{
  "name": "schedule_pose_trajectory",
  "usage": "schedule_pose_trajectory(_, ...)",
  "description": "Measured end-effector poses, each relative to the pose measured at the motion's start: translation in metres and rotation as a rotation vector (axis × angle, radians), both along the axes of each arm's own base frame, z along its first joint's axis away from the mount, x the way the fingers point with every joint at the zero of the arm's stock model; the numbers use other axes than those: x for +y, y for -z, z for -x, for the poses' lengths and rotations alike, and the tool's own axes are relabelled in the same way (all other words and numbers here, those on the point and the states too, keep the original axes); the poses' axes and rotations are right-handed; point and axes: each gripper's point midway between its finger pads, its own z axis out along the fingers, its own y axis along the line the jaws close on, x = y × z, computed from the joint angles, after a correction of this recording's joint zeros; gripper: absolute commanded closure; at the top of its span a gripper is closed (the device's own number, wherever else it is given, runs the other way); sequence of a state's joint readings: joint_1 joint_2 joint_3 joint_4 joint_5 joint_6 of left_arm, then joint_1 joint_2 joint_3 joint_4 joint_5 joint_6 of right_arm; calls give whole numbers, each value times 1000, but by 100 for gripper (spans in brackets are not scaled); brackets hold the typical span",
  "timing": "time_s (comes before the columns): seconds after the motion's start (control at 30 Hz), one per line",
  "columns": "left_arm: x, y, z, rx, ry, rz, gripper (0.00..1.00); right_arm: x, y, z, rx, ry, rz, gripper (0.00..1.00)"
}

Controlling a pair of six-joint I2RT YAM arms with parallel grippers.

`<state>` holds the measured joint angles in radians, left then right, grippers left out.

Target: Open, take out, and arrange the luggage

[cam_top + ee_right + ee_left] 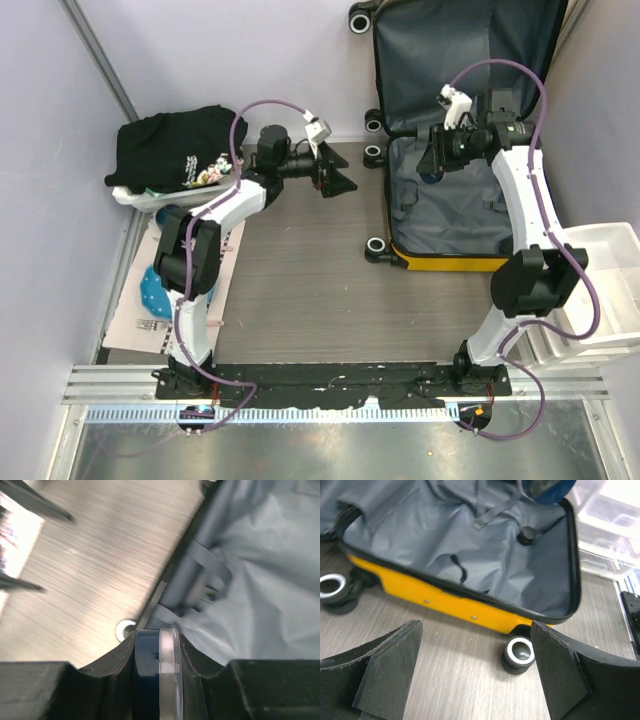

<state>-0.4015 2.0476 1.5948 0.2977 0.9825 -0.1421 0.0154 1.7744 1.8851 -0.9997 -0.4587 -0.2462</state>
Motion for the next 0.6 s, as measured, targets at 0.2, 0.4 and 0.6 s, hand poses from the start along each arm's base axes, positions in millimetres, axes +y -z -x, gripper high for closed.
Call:
schedule_pose_trajectory(0.2,-32,-30,59,-182,79,78,3,47,-53,43,2,-21,-337,99)
schedule_pose_trajectory(0.4,-50,-77,131,-495,167,214,2,80,-76,96,91,-145,-586,99)
schedule_pose_trajectory(0.6,-63,-108,175,-699,203,312,2,99,-91,124,122,-242,-669,99)
